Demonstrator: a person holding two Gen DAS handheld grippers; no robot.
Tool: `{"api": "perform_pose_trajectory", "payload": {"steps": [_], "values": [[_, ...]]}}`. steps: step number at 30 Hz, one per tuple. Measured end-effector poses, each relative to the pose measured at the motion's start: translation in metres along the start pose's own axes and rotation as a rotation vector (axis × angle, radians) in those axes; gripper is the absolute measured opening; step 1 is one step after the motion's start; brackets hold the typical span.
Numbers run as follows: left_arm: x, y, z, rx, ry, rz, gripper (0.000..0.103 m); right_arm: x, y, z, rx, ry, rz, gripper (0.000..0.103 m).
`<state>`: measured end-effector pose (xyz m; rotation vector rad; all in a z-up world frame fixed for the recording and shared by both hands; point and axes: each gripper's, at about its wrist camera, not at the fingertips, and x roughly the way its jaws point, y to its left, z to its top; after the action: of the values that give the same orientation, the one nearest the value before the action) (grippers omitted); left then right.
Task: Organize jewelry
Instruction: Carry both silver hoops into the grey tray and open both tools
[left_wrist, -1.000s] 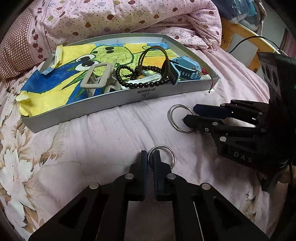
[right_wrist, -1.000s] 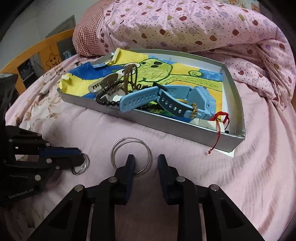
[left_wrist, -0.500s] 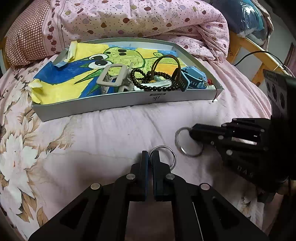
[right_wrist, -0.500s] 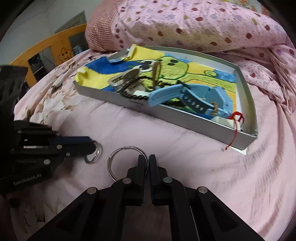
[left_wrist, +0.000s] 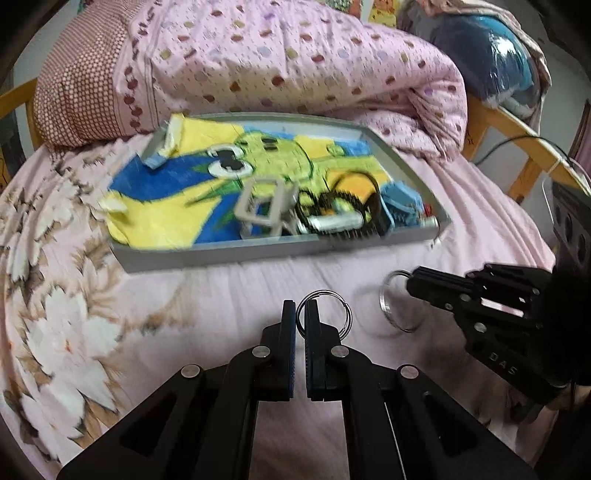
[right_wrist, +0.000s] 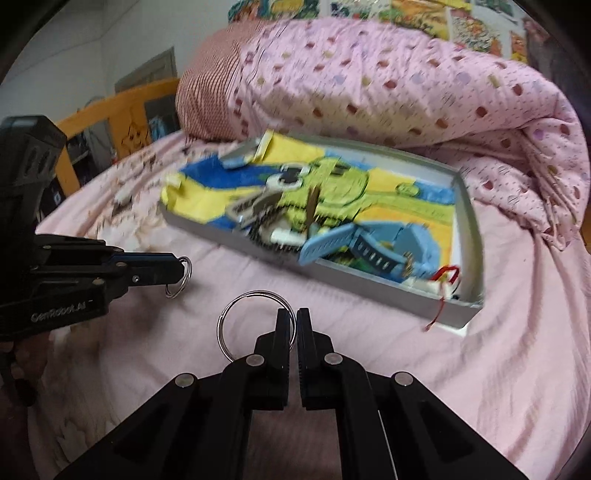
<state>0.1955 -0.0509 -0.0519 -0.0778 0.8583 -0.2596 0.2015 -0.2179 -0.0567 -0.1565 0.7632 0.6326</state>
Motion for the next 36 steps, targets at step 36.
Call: {"api": "perform_pose_trajectory", "payload": {"steps": [36], "values": [[0.059,-0.003,0.086,-0.045,-0.045,0.052,0.003,0.034,-0.084,0.047,0.276,-0.117,-0.119,0.005]]}}
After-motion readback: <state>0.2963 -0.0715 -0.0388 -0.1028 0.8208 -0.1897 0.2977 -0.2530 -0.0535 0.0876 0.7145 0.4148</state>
